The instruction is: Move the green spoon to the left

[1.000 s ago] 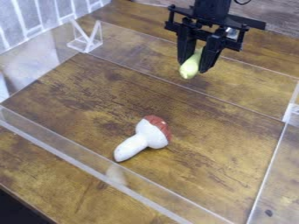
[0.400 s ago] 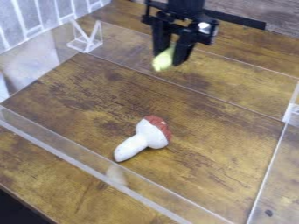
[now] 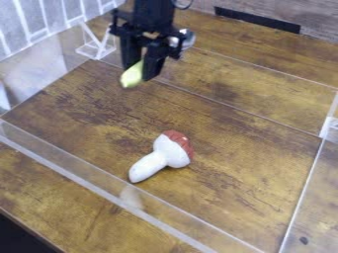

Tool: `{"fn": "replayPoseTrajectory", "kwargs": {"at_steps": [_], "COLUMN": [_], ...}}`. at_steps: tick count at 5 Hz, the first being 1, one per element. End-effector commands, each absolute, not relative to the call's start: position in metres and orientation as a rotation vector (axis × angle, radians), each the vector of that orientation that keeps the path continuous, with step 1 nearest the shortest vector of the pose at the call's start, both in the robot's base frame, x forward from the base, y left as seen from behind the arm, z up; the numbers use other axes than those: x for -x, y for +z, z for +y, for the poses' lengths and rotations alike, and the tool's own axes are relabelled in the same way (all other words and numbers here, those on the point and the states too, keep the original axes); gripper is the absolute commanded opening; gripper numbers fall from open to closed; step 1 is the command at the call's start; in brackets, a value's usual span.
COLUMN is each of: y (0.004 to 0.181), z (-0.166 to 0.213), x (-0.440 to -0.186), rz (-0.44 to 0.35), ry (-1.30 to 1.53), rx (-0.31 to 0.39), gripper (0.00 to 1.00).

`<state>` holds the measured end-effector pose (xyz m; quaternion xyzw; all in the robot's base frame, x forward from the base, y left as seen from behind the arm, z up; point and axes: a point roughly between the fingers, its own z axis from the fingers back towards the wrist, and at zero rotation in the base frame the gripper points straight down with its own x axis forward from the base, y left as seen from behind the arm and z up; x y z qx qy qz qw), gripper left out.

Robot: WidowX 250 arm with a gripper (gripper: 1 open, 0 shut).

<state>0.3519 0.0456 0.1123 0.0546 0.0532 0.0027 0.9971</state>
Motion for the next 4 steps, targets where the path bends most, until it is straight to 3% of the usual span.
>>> {"fn": "replayPoseTrajectory", "kwargs": {"at_steps": [1,2,3,4], "y": [0.127,0.107,0.094,0.090], "z": [0.071,0.082,0.090,0.091], "x": [-0.341,-0.326,-0.326,-0.331], "rz": [0.019,0.041,0.047,0.050], "ry": [-0.008,-0.011,-0.041,-0.060], "rx": [-0.141,-0.154,-0.159,-0.157], "gripper": [0.00,0.00,0.00,0.00]}}
